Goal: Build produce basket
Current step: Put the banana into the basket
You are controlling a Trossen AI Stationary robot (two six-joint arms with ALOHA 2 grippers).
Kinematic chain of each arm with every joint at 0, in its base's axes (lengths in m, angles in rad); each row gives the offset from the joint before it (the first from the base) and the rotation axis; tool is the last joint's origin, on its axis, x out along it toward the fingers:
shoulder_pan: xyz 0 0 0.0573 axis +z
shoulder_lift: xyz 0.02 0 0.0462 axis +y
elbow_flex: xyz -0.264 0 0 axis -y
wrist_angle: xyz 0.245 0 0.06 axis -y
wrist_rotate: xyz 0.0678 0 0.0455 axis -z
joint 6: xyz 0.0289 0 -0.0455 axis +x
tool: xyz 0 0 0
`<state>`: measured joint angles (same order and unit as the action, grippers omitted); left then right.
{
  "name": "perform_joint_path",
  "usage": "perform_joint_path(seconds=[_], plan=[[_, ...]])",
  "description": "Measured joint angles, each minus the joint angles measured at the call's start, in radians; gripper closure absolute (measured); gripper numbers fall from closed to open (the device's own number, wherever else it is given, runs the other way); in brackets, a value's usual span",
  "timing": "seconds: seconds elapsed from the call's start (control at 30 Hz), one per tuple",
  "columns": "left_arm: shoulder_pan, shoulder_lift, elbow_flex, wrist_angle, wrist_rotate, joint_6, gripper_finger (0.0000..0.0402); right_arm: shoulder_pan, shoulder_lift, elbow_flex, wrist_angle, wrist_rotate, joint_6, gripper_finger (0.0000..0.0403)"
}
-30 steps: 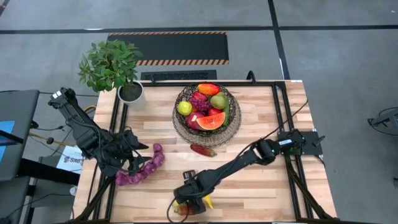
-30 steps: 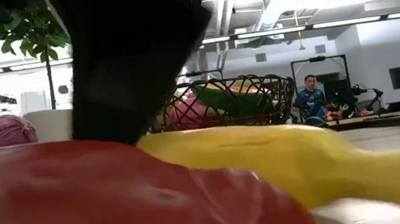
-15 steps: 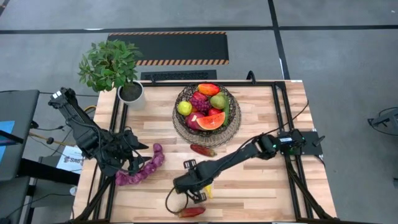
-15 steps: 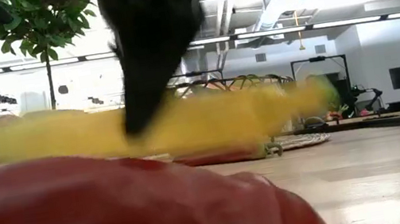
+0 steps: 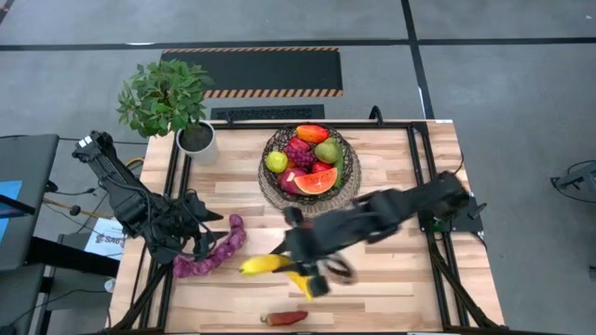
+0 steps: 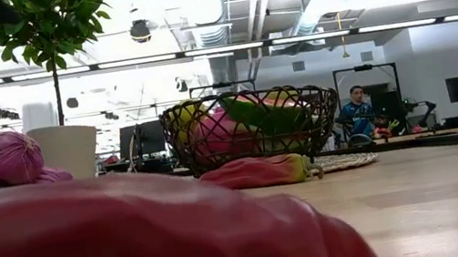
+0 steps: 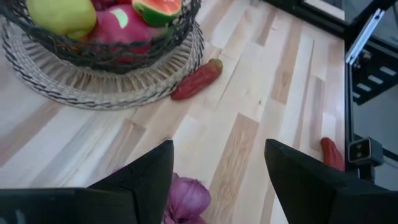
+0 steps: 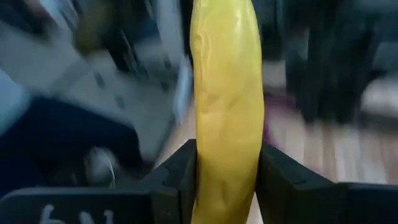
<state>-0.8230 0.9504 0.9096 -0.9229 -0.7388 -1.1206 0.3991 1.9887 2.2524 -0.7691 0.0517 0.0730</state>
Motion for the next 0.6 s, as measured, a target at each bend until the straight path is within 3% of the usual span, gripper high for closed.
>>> perform_joint_path(seconds=[0.23,0.43,0.6], plan=[[0.0,0.0,0.0,0.033,-0.061,0.01,0.0165,0.11,-0.139,0.0,0.256,-0.001,-0.143,0.0254],[0.0,0.0,0.0,0.087,-0.08,0.066,0.0165,0.229,-0.157,0.0,0.451,-0.002,-0.39,0.0258],[-0.001,0.0,0.0,0.087,-0.08,0.069,0.0164,0.312,-0.157,0.0,0.485,-0.004,-0.502,0.0253]])
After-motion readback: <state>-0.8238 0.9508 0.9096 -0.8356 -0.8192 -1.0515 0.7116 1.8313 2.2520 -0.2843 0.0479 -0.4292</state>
